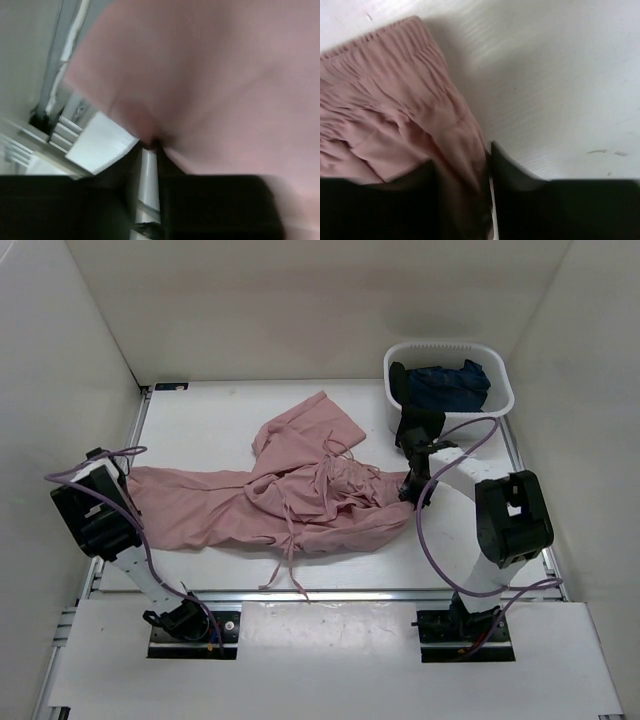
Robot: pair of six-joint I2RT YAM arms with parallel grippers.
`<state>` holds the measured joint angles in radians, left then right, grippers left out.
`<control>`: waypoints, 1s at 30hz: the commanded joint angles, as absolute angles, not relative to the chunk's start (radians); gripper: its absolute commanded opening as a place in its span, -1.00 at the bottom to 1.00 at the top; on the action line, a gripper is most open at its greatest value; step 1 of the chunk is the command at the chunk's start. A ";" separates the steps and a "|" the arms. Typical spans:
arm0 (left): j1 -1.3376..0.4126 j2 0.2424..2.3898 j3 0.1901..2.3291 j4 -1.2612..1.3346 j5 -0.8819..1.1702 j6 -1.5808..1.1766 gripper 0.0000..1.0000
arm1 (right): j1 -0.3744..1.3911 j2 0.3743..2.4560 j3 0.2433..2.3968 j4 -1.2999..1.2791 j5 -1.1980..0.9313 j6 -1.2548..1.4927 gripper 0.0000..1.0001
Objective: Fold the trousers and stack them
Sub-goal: Flatten the trousers out
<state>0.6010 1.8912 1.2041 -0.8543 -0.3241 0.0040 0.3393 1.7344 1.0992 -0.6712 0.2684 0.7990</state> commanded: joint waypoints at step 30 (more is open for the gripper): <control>0.607 1.648 0.894 -0.876 -0.534 0.000 0.50 | 0.129 0.770 0.566 -1.048 0.547 1.309 0.80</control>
<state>0.6022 1.6775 0.8516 -0.8928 -0.6209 0.0277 0.1329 0.7776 0.4618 -0.9936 0.4179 1.2846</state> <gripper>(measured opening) 0.723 0.891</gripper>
